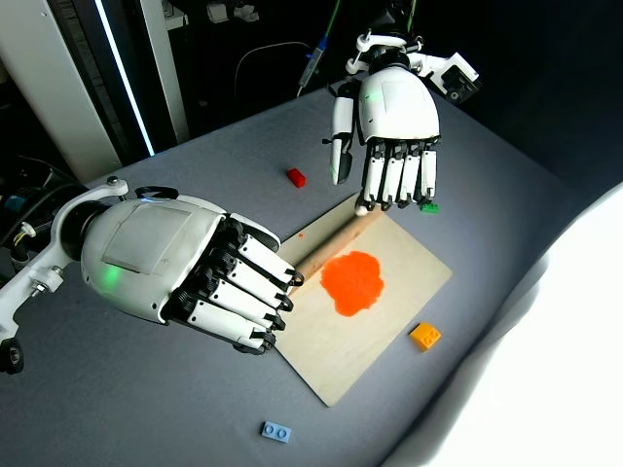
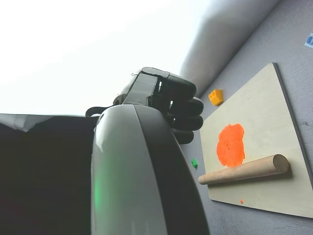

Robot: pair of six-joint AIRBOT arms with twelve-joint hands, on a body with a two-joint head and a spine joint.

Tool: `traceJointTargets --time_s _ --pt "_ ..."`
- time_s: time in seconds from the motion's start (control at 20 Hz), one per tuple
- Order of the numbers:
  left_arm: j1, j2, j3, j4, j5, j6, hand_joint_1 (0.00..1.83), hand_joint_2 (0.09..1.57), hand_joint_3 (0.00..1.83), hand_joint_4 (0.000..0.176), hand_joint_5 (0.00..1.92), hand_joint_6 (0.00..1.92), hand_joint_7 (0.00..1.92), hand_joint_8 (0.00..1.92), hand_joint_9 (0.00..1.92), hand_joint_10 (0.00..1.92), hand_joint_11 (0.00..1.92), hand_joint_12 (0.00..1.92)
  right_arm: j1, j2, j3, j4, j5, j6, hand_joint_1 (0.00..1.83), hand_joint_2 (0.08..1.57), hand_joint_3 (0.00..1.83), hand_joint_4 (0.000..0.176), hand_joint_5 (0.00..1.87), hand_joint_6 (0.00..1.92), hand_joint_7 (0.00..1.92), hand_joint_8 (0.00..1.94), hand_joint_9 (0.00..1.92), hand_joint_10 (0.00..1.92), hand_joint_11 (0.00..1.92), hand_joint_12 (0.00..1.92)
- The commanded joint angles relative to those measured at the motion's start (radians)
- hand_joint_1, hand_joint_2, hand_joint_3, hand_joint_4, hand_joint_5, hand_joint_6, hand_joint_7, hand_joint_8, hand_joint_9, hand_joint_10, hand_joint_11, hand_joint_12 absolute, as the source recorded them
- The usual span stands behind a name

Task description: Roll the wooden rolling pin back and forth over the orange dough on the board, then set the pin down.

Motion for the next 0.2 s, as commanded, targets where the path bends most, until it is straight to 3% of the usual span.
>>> traceJointTargets --time_s 0.0,0.1,0.15 --pt "-0.013 0.005 0.001 0.017 -0.086 0.005 0.30 1.46 0.00 0.000 0.78 1.64 0.94 1.63 0.84 1.88 0.62 1.92 0.007 0.002 0.000 -0.037 0.124 -0.005 0.14 1.48 0.00 0.000 0.92 1.30 1.12 1.40 1.03 1.77 0.84 1.92" --pt "-0.011 0.005 0.002 0.017 -0.088 0.005 0.24 1.48 0.01 0.000 0.80 1.69 0.99 1.72 0.93 1.92 0.74 1.92 0.010 0.004 0.000 -0.038 0.113 -0.019 0.06 1.51 0.01 0.000 0.92 1.56 1.13 1.47 1.04 1.76 0.83 1.92" --pt "-0.011 0.006 0.002 0.017 -0.088 0.006 0.23 1.49 0.01 0.000 0.81 1.74 0.99 1.77 0.93 1.92 0.75 1.92 0.007 0.006 0.000 -0.038 0.097 -0.044 0.10 1.52 0.01 0.000 0.90 1.63 1.13 1.53 1.04 1.83 0.87 1.92"
